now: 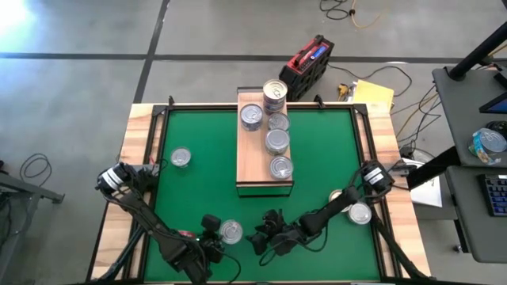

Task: Stack canned seafood by type on shelf
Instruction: Put the top yellow tuna can on the shelf

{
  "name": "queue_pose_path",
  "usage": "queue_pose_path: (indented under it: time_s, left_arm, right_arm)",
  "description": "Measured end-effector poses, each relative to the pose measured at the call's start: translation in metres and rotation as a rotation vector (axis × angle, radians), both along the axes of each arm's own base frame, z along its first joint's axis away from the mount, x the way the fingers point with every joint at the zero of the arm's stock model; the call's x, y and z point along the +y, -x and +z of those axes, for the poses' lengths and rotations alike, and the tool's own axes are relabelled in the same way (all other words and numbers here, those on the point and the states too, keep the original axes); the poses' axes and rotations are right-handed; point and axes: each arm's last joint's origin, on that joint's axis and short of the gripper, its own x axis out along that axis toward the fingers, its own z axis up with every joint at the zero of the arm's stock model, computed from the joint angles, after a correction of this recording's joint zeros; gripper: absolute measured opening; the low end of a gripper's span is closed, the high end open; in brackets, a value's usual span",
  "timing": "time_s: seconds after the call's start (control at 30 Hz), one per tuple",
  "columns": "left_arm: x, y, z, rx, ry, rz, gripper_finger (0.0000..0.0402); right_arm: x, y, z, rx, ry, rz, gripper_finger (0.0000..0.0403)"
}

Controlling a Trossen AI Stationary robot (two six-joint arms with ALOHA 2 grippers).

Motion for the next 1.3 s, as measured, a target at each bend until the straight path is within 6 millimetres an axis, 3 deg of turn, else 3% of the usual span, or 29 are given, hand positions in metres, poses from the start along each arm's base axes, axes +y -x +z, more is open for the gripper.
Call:
queue_pose_path:
  time_s: [0.7,1.3]
  left_arm:
    - [0.006,0.003,-0.019,-0.062,0.09,0.09,0.0]
    - [0.001,0.003,-0.023,-0.078,0.182,0.098,0.0]
  right_arm:
    - [-0.015,-0.015,-0.004,-0.024,-0.041,0.061,0.0314]
    - [-0.025,-0.028,0.004,0.044,0.013,0.066,0.0344]
